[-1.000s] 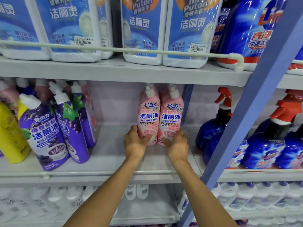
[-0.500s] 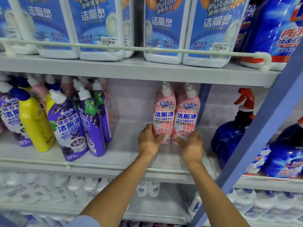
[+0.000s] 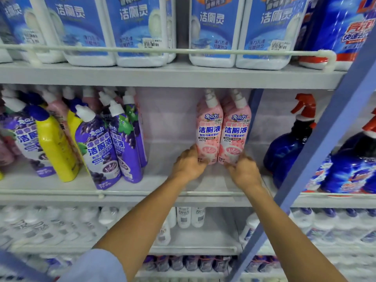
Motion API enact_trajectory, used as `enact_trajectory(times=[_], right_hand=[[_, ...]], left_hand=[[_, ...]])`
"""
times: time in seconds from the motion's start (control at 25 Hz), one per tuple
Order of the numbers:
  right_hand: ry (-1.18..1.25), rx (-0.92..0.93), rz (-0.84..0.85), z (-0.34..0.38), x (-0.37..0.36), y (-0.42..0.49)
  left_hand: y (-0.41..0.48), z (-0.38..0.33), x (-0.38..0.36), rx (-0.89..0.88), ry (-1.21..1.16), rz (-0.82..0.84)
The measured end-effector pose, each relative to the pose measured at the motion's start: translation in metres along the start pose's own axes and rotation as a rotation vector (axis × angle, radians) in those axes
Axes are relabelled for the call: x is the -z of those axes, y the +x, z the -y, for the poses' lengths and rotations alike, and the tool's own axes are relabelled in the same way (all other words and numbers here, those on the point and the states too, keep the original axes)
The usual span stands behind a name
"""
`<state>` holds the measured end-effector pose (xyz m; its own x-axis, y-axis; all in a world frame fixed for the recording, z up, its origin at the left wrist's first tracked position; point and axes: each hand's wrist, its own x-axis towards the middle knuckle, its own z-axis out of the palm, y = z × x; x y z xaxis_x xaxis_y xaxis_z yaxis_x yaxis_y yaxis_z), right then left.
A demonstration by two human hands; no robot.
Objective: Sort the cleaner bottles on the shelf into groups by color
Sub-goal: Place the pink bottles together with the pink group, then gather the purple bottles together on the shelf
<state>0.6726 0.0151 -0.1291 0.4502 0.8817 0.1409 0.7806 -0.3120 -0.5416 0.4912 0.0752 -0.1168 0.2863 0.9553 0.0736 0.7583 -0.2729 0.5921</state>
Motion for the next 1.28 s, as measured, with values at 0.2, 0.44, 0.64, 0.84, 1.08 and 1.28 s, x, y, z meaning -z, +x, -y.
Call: enact_trajectory(times=[0.2,0.44,0.64,0.84,1.08,1.28], right_hand=[[-0.168,0.257,0.137,0.056,-0.006,-0.058],[-0.269,0.503,0.205,0.176,-0.028,-0.139],[-0.184,0.561,0.176,0.232,-0.047,-0.177],[-0.179,0.545,0.076,0.265,-0.049,-0.162],[-0.032,0.513,-0.108,0.284,-0.041,-0.11],[0.231,0.421,-0.192,0.282,-0.062,-0.086]], left_hand=[[-0.062,0.026,0.055,-0.173,0.308,0.036],[-0.149,0.115,0.159,-0.218,0.483,-0.054],[-0.18,0.169,0.213,-0.216,0.536,-0.177],[-0.169,0.18,0.239,-0.193,0.5,-0.245],[-0.124,0.164,0.256,-0.15,0.308,-0.349],[-0.096,0.168,0.241,-0.067,0.021,-0.423]])
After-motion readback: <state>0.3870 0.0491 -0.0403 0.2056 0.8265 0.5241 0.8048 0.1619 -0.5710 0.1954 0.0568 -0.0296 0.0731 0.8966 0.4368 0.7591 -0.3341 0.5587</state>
